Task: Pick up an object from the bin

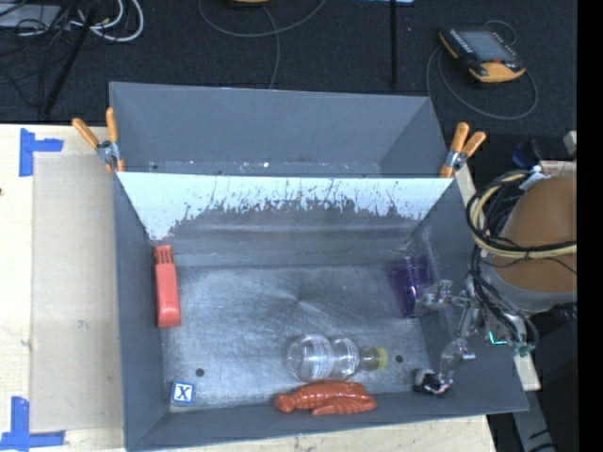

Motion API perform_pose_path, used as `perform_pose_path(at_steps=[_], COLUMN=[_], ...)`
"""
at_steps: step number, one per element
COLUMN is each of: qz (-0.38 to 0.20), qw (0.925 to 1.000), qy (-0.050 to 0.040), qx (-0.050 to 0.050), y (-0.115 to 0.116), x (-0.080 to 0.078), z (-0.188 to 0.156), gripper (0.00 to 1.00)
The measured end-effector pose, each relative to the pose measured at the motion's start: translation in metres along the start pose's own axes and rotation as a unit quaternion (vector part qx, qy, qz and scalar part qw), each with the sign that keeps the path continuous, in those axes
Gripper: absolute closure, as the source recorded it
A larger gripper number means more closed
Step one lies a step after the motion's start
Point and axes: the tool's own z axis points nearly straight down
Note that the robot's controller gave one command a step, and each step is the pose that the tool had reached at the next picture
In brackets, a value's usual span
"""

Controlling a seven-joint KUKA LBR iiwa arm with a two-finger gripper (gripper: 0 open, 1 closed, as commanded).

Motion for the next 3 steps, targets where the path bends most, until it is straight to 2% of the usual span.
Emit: perform_pose_path(at_steps=[1, 2, 3], qz=[-0.002, -0.022, 0.028], qw=[1.0000, 0.9997, 0.9996], qy=[-0.0039, -0.0055, -0.0023], qx=[0.001, 0.001, 0.000], y=[0.000, 0.011, 0.030], x=[-0.002, 0.004, -0.004], z=[-0.004, 0.038, 0.047], gripper=[0.00, 0.00, 0.00])
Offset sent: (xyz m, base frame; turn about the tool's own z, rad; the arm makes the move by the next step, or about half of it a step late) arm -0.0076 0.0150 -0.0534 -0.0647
